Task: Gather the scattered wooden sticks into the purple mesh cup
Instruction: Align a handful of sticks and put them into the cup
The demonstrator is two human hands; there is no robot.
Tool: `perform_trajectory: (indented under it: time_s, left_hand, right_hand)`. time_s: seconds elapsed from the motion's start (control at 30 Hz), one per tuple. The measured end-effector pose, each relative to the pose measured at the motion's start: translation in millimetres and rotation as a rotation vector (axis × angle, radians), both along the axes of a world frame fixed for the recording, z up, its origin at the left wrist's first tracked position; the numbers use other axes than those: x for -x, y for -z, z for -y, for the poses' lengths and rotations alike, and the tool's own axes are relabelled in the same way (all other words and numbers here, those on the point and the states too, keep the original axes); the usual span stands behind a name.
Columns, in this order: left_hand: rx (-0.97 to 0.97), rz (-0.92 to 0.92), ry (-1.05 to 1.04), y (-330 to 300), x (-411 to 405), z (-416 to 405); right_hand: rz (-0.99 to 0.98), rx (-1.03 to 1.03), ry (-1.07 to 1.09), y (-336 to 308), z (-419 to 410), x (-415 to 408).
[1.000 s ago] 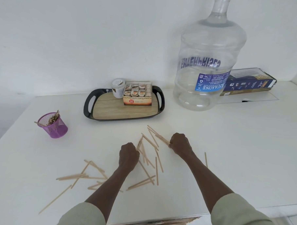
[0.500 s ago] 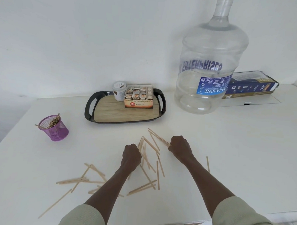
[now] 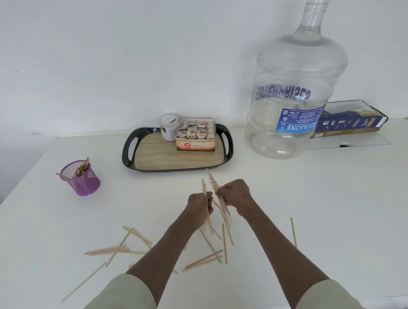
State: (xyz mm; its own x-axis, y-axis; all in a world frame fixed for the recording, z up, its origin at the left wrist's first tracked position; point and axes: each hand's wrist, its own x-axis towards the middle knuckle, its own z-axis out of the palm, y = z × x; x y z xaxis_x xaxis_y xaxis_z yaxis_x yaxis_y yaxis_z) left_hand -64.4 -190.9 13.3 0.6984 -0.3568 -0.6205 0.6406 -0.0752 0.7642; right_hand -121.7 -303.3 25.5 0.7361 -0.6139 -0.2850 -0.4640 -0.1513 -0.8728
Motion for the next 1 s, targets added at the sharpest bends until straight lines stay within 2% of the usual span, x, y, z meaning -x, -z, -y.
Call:
perform_trajectory:
  time_s: [0.1,0.23,0.37,0.53,0.63,0.7,0.77,0.87,0.93,1.0]
  left_hand:
    - [0.068,0.011,0.013,-7.0,-0.2,3.0]
    - [0.111,-0.049,0.033,-11.3,-2.5,-0.1]
    - [0.282,-0.148,-0.025,-17.5,-6.0,-7.3]
    - [0.196,-0.062,-0.152,-17.0,-14.1,-10.6]
    - [0.148,0.001,-0.205,-14.4,-20.9,-14.1]
    - [0.096,0.076,-0.238,-14.1,-23.4,-16.5]
    - [0.082,0.147,-0.246,-17.3,-23.9,-18.7]
    - [0.108,0.233,-0.225,-28.7,-22.7,-23.8]
    - [0.107,0.319,-0.209,-36.5,-20.5,-27.4]
    - [0.122,0.408,-0.207,-43.8,-17.1,-31.3]
  right_hand:
    - [0.005,0.009,-0.023,-1.7,-19.1,-8.1]
    - [-0.042,0.228,-0.043,-10.9,-36.4,-13.9]
    - [-0.048,0.342,-0.088,-17.6,-51.7,-19.7]
    - [0.074,0.316,-0.171,-14.8,-57.8,-23.2]
    - [0.184,0.313,-0.011,-10.8,-58.9,-23.7]
    - [0.221,0.111,0.201,-6.2,-59.2,-25.8]
    - [0.192,-0.182,0.326,-0.5,-61.5,-25.8]
    - [0.133,-0.638,0.264,5.9,-68.1,-25.5]
    - [0.219,-0.957,0.193,6.2,-76.1,-26.8]
    - [0.328,-1.174,0.158,2.0,-84.1,-32.8]
